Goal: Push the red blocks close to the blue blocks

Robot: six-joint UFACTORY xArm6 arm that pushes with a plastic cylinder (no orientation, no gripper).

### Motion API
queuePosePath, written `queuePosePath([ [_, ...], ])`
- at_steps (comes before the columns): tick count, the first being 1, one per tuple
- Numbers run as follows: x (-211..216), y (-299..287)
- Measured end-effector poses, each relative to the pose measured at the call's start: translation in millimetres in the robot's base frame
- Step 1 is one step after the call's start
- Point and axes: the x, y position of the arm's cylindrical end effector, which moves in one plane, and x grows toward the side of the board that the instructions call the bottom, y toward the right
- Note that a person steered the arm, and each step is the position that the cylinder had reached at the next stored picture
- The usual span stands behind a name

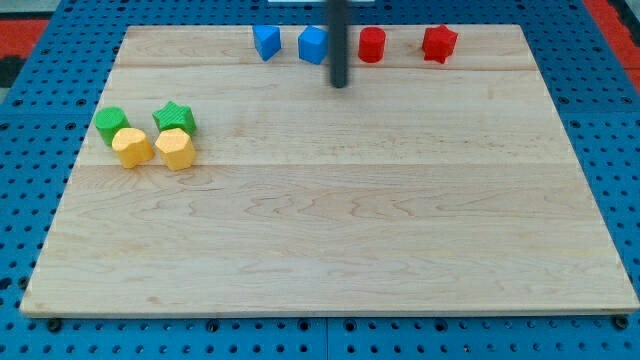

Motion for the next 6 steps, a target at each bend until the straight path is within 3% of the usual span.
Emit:
queuePosePath([
  [1,-35,123],
  [2,-72,118],
  [5,-80,-40],
  [6,-55,-96],
])
